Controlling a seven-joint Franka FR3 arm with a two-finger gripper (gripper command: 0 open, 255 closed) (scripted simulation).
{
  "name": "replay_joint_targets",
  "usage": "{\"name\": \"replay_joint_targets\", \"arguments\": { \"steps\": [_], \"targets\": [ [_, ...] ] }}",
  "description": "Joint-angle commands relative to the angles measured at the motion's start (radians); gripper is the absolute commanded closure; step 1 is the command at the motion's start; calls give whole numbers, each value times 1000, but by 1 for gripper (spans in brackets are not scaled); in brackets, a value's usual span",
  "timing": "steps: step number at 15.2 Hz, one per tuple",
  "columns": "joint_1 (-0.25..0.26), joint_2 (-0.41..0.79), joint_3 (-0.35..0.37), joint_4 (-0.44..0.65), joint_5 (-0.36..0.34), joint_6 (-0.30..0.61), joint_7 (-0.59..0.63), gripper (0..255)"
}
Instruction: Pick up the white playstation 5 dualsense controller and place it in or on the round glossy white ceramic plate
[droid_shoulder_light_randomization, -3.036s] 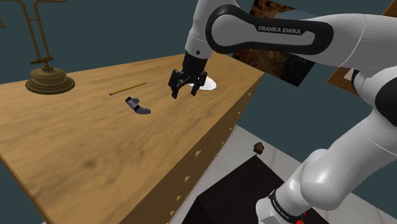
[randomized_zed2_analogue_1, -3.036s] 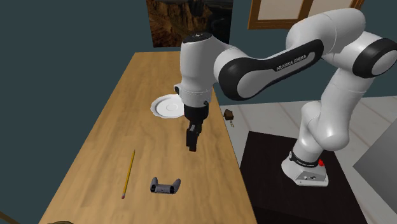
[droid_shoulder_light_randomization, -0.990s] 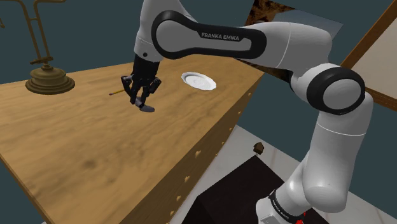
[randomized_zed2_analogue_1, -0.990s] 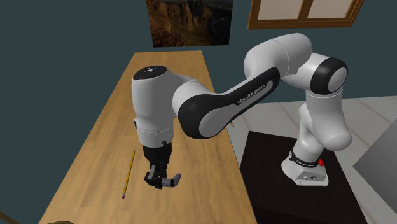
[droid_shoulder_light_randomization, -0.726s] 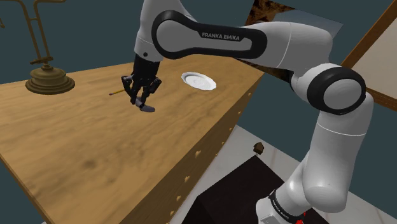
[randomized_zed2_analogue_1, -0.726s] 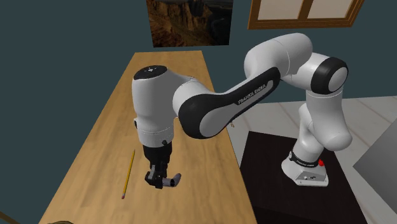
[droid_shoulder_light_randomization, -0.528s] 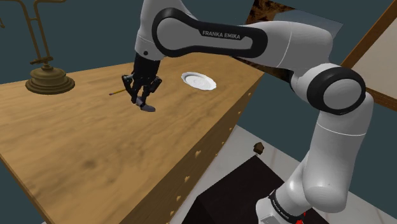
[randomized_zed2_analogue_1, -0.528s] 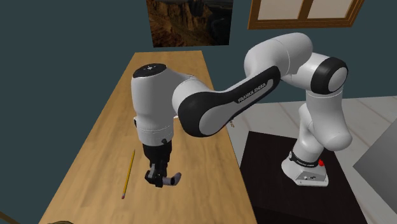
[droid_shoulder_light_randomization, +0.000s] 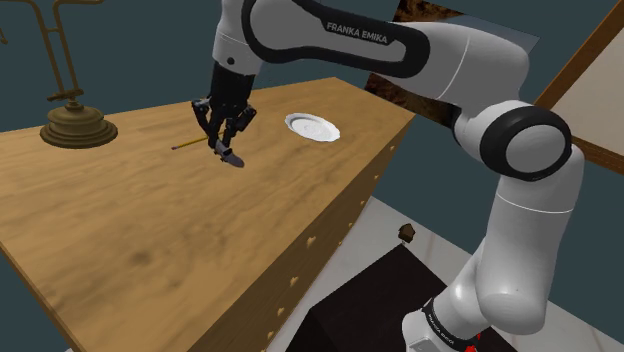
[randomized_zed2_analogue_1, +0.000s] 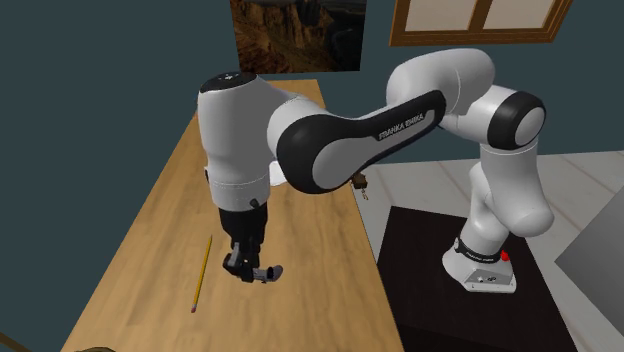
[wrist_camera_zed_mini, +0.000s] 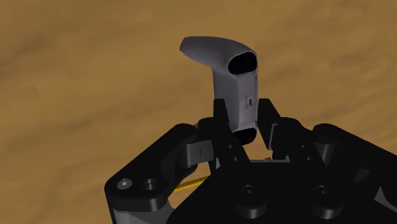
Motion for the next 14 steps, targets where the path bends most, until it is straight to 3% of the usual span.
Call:
{"name": "replay_joint_targets", "arguments": {
  "steps": [1,7,14],
  "targets": [
    [2,3,0,32,-1,-30,1,255],
    [17,27,0,142,-10,-116,7,255],
    [-118,-55,-32,32,42,-95,-147,255]
  ]
}}
